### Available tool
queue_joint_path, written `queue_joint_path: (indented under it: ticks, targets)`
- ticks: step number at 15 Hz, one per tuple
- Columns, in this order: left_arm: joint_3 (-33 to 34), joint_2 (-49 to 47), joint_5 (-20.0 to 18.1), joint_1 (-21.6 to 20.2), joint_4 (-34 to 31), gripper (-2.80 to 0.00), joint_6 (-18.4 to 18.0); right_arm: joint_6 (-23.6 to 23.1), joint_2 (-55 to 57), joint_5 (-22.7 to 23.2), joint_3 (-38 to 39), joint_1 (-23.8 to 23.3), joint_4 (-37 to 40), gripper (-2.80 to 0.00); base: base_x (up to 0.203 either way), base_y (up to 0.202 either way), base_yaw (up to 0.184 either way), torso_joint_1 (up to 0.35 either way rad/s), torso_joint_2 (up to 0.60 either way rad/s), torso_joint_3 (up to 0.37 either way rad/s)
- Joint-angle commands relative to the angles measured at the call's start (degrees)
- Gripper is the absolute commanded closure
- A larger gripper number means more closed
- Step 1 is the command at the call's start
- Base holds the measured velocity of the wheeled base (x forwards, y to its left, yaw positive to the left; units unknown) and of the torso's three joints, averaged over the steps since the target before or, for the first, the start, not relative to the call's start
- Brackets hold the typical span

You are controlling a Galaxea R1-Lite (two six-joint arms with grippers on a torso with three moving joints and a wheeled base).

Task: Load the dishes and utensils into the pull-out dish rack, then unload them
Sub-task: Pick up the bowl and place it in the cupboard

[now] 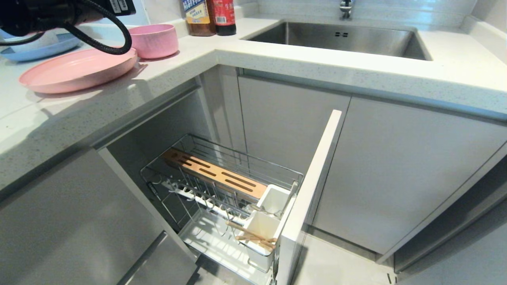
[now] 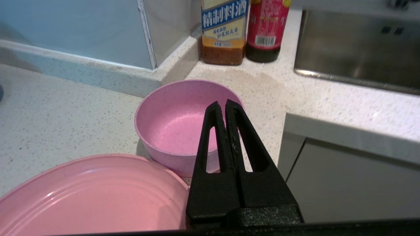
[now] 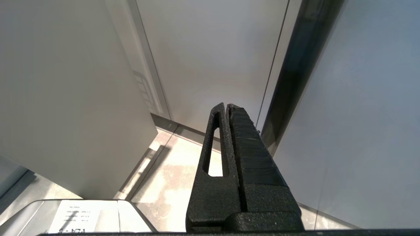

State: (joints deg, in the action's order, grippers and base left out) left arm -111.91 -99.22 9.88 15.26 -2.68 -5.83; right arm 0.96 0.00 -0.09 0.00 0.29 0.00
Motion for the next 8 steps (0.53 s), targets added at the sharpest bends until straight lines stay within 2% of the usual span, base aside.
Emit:
queue_joint_path:
  ticks: [1,5,6,8]
  targets:
    - [-0.01,-0.82,-0.21,-1.2,-1.12,0.0,-1.47,0.0,0.0,0.0,0.09,0.06,0.0,0.0,0.0,0.0,0.0,0.0,0.0,0.0]
    - [-0.06,-1.68,-1.88,-2.6,-4.53,0.0,-3.04,0.0,0.0,0.0,0.09,0.06,0.0,0.0,0.0,0.0,0.0,0.0,0.0,0.0]
    - [-0.06,-1.68,-1.88,-2.58,-4.53,-2.8,-3.42,0.0,0.0,0.0,0.09,0.05,0.0,0.0,0.0,0.0,0.0,0.0,0.0,0.0]
    - [-0.06,-1.59,-2.78,-2.69,-4.27,-2.8,-3.82,0.0,0.0,0.0,0.09,0.05,0.0,0.0,0.0,0.0,0.0,0.0,0.0,0.0]
